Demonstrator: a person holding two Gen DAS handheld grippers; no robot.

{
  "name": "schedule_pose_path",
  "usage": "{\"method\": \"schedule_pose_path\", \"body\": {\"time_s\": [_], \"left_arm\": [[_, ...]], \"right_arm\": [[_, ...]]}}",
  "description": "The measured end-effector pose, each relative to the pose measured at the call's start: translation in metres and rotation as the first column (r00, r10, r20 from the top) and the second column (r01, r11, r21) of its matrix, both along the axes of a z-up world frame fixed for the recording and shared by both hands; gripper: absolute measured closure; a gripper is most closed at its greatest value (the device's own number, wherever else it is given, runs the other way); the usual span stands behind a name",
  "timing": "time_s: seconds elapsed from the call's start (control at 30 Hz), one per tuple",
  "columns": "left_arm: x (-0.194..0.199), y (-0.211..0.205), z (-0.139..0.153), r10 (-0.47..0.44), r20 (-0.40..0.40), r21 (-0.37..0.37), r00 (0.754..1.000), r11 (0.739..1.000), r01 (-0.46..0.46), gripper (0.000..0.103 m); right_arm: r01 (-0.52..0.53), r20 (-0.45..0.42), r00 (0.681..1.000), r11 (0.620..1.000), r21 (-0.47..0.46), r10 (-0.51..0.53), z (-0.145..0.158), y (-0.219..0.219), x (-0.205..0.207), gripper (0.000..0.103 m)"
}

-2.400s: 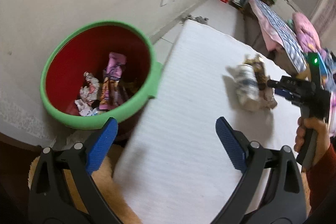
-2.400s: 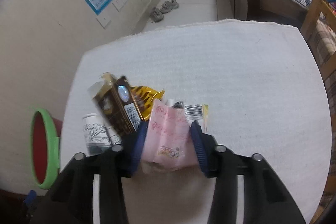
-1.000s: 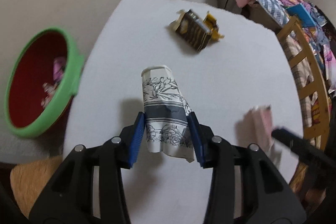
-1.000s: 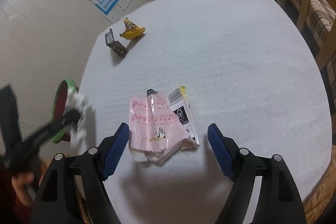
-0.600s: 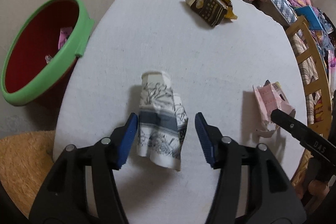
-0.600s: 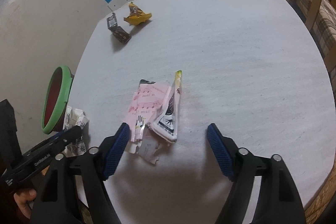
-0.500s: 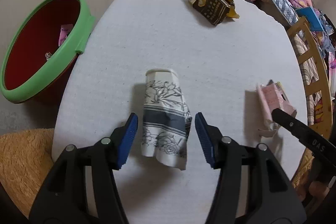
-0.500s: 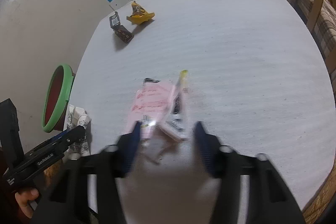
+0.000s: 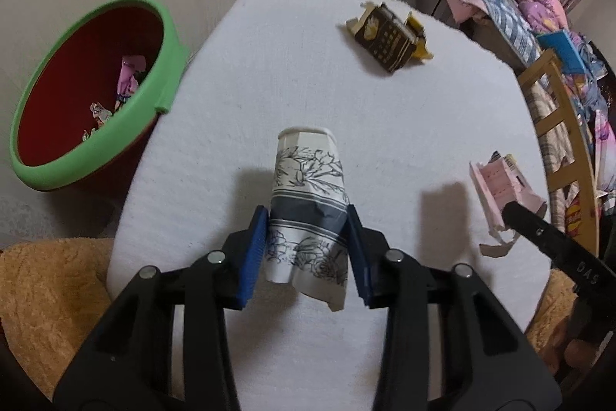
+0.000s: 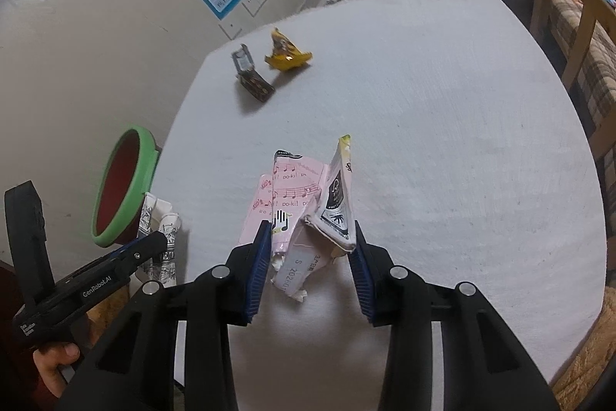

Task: Collect trash
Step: 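Carry the paper cup toward the bin while the right tool regrips the pink wrapper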

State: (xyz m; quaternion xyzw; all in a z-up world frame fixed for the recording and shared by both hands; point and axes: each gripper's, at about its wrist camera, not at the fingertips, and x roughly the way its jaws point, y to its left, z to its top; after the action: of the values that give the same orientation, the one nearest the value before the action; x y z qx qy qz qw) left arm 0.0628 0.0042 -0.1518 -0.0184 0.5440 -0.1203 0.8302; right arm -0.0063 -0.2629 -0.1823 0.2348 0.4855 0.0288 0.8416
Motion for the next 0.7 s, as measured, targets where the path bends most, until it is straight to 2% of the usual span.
{"method": "schedule_pose_path", "body": {"time_s": [0.23,0.4,0.7], "left_arm": [[0.000,0.010,0.028,0.031,0.074,0.011,0.997,0.999,-0.032,0.064],[-0.001,0.014,0.048,0.042,0.142,0.057,0.989,0.997,-0.051,0.064],[-0.005,0.021,0.067,0.043,0.206,0.079,0.978,0.995,-0.061,0.064]], "right_arm": [[-0.027,0.028,0.999,1.000,0.001,0.027,0.014,0.011,0.003,0.065],[-0.057,0.047,0.997,0.998,-0.032,0.058,0.024,0.022,0.006,0.065],[-0.079,0.067,0.994,0.996,-0.042,0.082,0.035,0.033,0.008,0.065]]}}
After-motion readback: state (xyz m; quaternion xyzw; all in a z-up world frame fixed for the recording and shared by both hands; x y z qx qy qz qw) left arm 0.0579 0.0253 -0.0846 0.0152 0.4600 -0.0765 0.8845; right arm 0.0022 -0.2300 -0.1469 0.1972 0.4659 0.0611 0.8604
